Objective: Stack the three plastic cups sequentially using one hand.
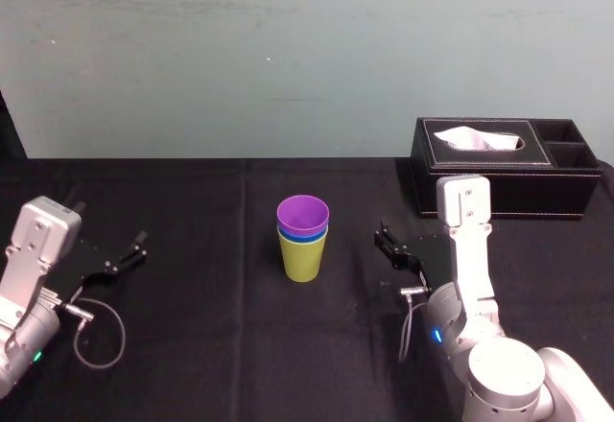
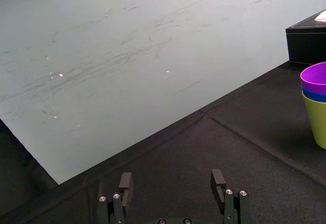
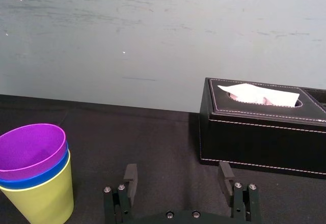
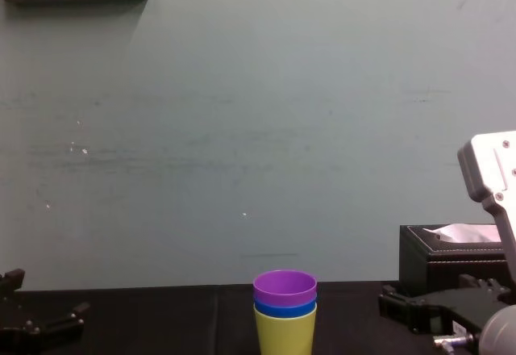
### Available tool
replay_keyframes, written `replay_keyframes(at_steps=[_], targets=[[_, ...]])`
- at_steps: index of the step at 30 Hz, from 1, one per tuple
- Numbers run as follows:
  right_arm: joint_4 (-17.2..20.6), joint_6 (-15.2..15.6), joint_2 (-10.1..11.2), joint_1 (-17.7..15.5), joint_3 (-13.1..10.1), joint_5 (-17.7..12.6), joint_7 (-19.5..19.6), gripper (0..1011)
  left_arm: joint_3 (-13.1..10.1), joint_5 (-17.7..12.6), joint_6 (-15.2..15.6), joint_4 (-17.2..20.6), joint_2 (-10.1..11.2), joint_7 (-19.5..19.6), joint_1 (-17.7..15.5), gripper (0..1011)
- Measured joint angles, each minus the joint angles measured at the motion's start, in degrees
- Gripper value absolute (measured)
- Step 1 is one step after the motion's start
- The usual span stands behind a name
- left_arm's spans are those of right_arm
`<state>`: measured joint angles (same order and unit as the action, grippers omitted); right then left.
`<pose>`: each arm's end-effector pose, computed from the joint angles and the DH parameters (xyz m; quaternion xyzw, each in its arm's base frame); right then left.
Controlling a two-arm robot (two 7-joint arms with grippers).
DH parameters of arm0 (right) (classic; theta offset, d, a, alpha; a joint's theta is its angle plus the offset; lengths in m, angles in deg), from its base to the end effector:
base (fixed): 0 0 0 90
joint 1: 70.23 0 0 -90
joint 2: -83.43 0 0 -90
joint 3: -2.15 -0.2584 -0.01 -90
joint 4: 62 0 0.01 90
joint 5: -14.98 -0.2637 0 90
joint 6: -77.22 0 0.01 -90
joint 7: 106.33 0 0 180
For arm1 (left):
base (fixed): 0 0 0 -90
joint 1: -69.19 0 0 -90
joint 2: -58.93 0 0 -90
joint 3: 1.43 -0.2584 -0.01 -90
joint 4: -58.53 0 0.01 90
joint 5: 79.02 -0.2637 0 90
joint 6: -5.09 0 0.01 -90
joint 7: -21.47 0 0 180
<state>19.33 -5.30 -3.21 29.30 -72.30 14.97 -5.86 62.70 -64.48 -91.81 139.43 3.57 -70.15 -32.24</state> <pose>0.3170 0.0564 -0.2659 -0.0843 -0.0057 -0.6796 0.7287 0.3103 0.0766 -0.2682 0.1416 -0.1324 0.5799 0.7913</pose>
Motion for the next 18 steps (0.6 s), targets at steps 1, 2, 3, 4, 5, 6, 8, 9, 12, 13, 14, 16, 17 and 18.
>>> replay_keyframes(at_steps=[1, 2, 3, 4, 5, 6, 8, 9, 12, 13, 14, 16, 17, 18], targets=[[0.0, 0.0, 0.0, 0.0, 0.0, 0.0, 0.0, 1004, 0.0, 0.0, 0.0, 0.0, 0.0, 0.0, 0.0, 1000], [0.0, 0.0, 0.0, 0.0, 0.0, 0.0, 0.0, 1004, 0.0, 0.0, 0.0, 0.0, 0.0, 0.0, 0.0, 1000], [0.0, 0.0, 0.0, 0.0, 0.0, 0.0, 0.0, 1004, 0.0, 0.0, 0.0, 0.0, 0.0, 0.0, 0.0, 1000], [0.0, 0.0, 0.0, 0.0, 0.0, 0.0, 0.0, 1004, 0.0, 0.0, 0.0, 0.0, 0.0, 0.0, 0.0, 1000], [0.0, 0.0, 0.0, 0.0, 0.0, 0.0, 0.0, 1004, 0.0, 0.0, 0.0, 0.0, 0.0, 0.0, 0.0, 1000], [0.0, 0.0, 0.0, 0.0, 0.0, 0.0, 0.0, 1004, 0.0, 0.0, 0.0, 0.0, 0.0, 0.0, 0.0, 1000], [0.0, 0.0, 0.0, 0.0, 0.0, 0.0, 0.0, 1004, 0.0, 0.0, 0.0, 0.0, 0.0, 0.0, 0.0, 1000], [0.0, 0.0, 0.0, 0.0, 0.0, 0.0, 0.0, 1004, 0.0, 0.0, 0.0, 0.0, 0.0, 0.0, 0.0, 1000], [0.0, 0.0, 0.0, 0.0, 0.0, 0.0, 0.0, 1004, 0.0, 0.0, 0.0, 0.0, 0.0, 0.0, 0.0, 1000], [0.0, 0.0, 0.0, 0.0, 0.0, 0.0, 0.0, 1004, 0.0, 0.0, 0.0, 0.0, 0.0, 0.0, 0.0, 1000], [0.0, 0.0, 0.0, 0.0, 0.0, 0.0, 0.0, 1004, 0.0, 0.0, 0.0, 0.0, 0.0, 0.0, 0.0, 1000], [0.0, 0.0, 0.0, 0.0, 0.0, 0.0, 0.0, 1004, 0.0, 0.0, 0.0, 0.0, 0.0, 0.0, 0.0, 1000], [0.0, 0.0, 0.0, 0.0, 0.0, 0.0, 0.0, 1004, 0.0, 0.0, 0.0, 0.0, 0.0, 0.0, 0.0, 1000], [0.0, 0.0, 0.0, 0.0, 0.0, 0.0, 0.0, 1004, 0.0, 0.0, 0.0, 0.0, 0.0, 0.0, 0.0, 1000]])
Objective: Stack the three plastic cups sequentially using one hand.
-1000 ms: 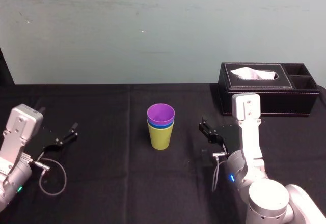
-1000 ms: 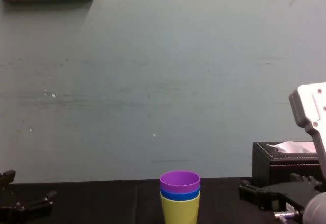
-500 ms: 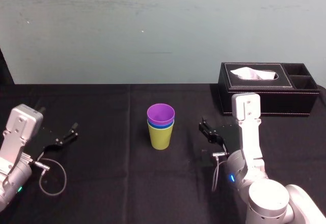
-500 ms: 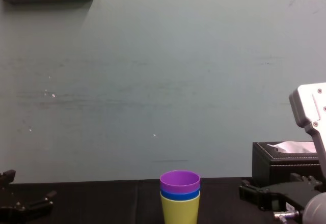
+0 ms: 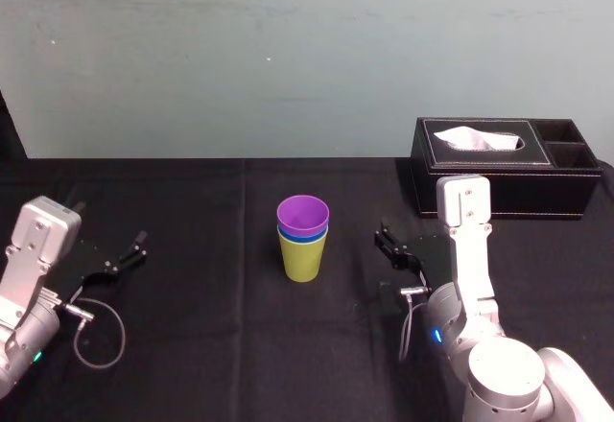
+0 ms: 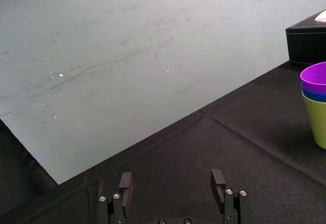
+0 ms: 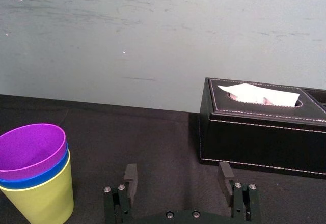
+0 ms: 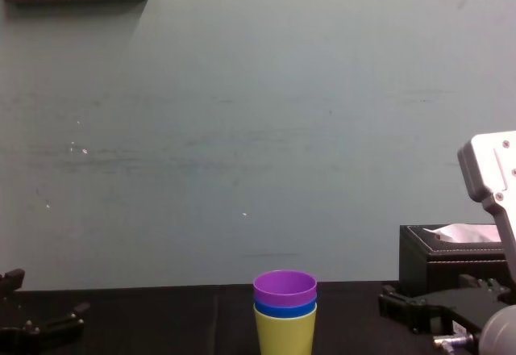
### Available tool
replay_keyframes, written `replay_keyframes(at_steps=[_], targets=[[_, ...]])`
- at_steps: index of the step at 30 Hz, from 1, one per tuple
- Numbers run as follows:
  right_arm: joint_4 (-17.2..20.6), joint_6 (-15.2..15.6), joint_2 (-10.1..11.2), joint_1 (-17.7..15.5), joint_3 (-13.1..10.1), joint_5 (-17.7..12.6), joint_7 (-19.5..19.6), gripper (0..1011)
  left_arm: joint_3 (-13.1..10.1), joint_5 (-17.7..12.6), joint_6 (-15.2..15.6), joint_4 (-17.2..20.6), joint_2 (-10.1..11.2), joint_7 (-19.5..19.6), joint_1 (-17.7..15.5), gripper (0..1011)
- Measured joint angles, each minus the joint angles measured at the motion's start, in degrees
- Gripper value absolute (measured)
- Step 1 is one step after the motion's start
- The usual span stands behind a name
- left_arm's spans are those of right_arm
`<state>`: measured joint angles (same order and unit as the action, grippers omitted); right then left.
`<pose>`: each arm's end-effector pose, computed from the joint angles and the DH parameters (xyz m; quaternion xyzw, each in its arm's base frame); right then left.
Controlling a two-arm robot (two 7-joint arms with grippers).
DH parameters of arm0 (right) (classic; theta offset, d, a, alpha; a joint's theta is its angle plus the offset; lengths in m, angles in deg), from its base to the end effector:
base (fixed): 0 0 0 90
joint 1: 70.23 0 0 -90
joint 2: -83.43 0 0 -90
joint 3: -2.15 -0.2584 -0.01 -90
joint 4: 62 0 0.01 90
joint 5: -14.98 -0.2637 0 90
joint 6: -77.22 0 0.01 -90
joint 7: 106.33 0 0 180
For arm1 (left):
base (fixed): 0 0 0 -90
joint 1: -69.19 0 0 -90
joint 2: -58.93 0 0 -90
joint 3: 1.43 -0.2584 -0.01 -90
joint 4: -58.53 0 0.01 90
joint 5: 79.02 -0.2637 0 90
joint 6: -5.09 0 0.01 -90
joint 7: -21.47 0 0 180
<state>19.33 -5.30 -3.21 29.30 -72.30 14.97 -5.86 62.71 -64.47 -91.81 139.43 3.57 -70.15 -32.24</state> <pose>0.3170 0.0564 -0.2659 -0.0843 -0.0057 -0.6796 0.7287 0.3103 0.0766 -0.2682 0.1415 -0.1324 0.5800 0.7913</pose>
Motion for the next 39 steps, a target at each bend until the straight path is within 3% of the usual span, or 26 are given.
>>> replay_keyframes(at_steps=[39], targets=[[0.0, 0.0, 0.0, 0.0, 0.0, 0.0, 0.0, 1004, 0.0, 0.0, 0.0, 0.0, 0.0, 0.0, 0.0, 1000]])
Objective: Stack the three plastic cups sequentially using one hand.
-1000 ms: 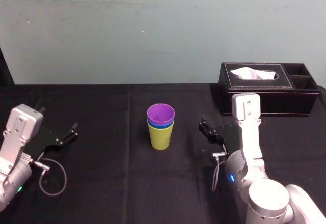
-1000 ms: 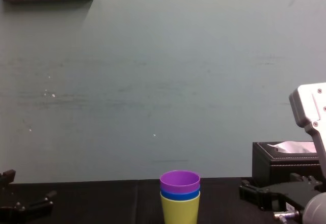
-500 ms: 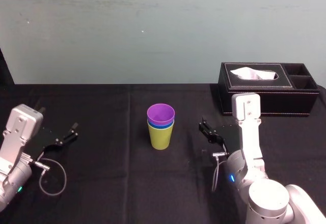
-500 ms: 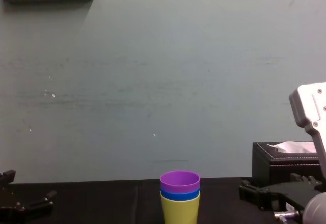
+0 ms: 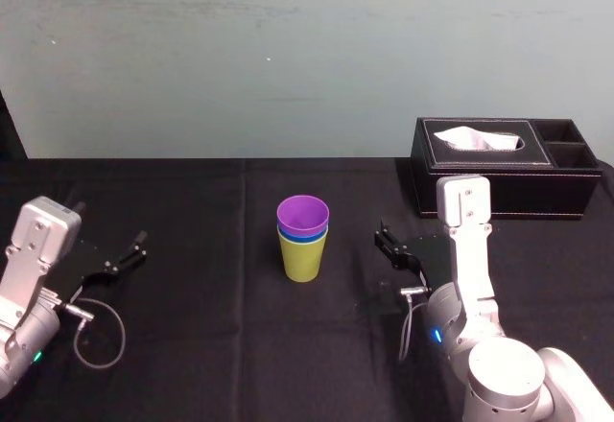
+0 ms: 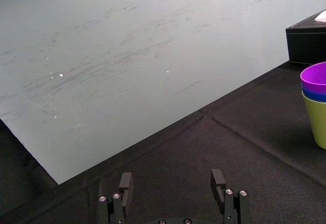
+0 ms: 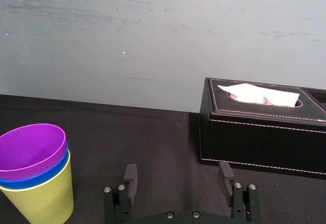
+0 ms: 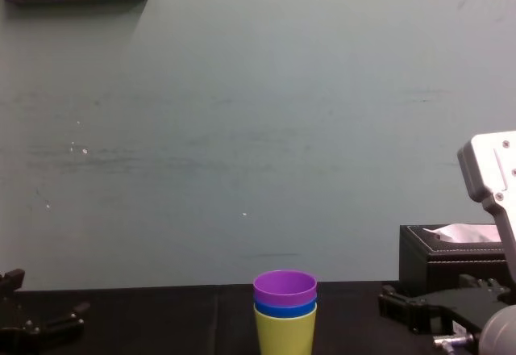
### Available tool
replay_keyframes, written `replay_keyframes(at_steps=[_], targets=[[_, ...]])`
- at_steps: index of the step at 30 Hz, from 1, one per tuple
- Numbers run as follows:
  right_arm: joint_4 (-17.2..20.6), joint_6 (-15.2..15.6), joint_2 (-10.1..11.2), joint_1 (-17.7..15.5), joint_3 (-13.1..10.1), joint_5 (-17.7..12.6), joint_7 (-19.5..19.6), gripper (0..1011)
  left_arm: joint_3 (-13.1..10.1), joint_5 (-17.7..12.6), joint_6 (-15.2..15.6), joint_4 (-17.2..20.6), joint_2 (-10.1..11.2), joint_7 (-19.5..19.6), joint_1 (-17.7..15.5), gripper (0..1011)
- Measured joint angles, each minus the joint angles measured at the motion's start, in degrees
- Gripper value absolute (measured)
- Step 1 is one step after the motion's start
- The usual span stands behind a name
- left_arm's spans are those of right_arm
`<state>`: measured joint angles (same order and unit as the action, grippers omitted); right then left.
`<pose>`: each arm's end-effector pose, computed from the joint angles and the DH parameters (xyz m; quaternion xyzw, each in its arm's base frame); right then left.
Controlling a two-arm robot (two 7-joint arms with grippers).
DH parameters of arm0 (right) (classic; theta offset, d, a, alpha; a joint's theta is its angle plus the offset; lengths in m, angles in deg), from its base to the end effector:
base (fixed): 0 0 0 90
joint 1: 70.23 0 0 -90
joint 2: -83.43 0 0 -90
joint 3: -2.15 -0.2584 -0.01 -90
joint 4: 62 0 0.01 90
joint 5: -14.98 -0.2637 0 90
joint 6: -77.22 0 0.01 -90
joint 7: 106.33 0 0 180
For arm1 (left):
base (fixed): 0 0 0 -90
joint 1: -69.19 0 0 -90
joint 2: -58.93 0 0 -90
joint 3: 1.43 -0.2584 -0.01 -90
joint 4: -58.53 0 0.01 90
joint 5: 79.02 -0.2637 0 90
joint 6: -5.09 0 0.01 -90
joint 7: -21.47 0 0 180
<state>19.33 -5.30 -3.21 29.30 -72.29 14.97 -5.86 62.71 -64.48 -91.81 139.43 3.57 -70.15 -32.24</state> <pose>0.3170 0.0564 -0.2659 -0.0843 -0.0057 -0.6796 0.7287 0.3103 0.0766 -0.2682 0.1415 -0.1325 0.5799 0.7913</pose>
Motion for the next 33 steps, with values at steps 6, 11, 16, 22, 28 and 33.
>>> replay_keyframes(at_steps=[6, 11, 16, 22, 28, 33], targets=[[0.0, 0.0, 0.0, 0.0, 0.0, 0.0, 0.0, 1004, 0.0, 0.0, 0.0, 0.0, 0.0, 0.0, 0.0, 1000], [0.0, 0.0, 0.0, 0.0, 0.0, 0.0, 0.0, 1004, 0.0, 0.0, 0.0, 0.0, 0.0, 0.0, 0.0, 1000], [0.0, 0.0, 0.0, 0.0, 0.0, 0.0, 0.0, 1004, 0.0, 0.0, 0.0, 0.0, 0.0, 0.0, 0.0, 1000], [0.0, 0.0, 0.0, 0.0, 0.0, 0.0, 0.0, 1004, 0.0, 0.0, 0.0, 0.0, 0.0, 0.0, 0.0, 1000], [0.0, 0.0, 0.0, 0.0, 0.0, 0.0, 0.0, 1004, 0.0, 0.0, 0.0, 0.0, 0.0, 0.0, 0.0, 1000], [0.0, 0.0, 0.0, 0.0, 0.0, 0.0, 0.0, 1004, 0.0, 0.0, 0.0, 0.0, 0.0, 0.0, 0.0, 1000]])
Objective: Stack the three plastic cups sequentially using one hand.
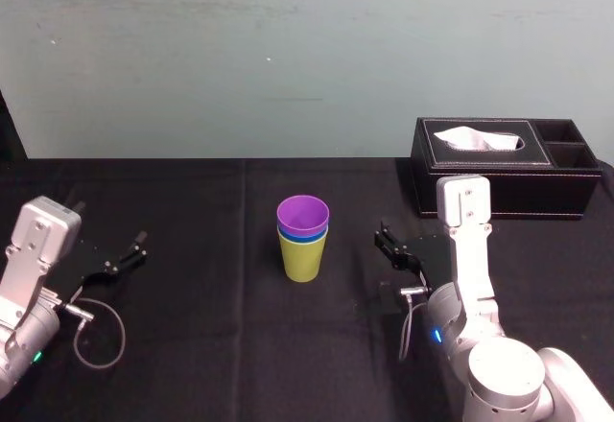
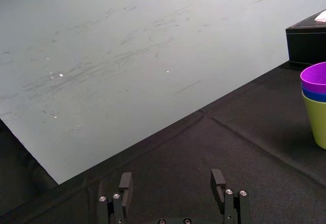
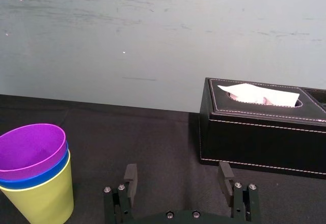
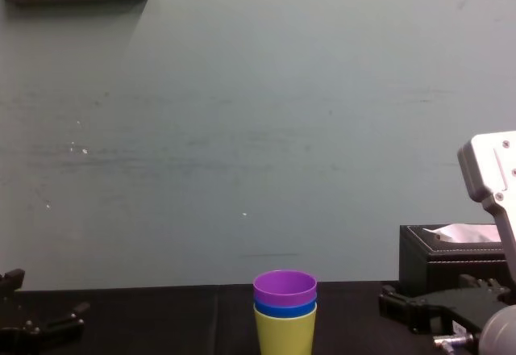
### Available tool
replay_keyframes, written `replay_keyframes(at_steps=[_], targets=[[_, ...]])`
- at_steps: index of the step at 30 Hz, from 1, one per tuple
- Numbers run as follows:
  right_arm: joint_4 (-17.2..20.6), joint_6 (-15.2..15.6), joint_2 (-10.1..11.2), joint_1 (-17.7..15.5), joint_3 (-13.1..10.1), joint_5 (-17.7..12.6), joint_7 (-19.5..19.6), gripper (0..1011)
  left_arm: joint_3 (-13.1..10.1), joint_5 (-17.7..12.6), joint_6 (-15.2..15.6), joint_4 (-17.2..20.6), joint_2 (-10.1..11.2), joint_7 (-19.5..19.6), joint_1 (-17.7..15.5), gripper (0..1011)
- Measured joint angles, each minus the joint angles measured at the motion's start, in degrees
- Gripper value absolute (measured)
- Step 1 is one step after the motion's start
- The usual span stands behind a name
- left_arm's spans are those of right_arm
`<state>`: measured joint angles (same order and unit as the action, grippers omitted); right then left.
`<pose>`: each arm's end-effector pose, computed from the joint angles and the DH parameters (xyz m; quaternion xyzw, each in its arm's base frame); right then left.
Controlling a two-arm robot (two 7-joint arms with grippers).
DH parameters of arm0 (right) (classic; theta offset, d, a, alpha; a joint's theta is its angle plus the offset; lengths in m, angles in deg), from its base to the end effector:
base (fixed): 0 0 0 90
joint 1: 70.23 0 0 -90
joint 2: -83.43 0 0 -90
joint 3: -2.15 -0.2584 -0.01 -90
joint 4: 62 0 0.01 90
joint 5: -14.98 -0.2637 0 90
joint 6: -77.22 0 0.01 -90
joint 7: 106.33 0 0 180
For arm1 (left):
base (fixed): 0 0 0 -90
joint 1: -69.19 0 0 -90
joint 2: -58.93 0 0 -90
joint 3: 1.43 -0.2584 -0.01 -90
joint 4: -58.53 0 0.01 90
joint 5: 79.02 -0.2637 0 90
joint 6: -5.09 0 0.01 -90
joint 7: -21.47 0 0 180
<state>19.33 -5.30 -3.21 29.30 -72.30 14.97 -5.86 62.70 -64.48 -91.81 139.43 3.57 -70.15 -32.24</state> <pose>0.3170 0.0564 -0.2659 -0.0843 -0.0057 -0.6796 0.7287 0.3103 0.0766 -0.2682 0.1416 -0.1324 0.5799 0.7913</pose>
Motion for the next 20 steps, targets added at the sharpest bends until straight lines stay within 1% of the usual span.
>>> replay_keyframes(at_steps=[20], targets=[[0.0, 0.0, 0.0, 0.0, 0.0, 0.0, 0.0, 1004, 0.0, 0.0, 0.0, 0.0, 0.0, 0.0, 0.0, 1000]])
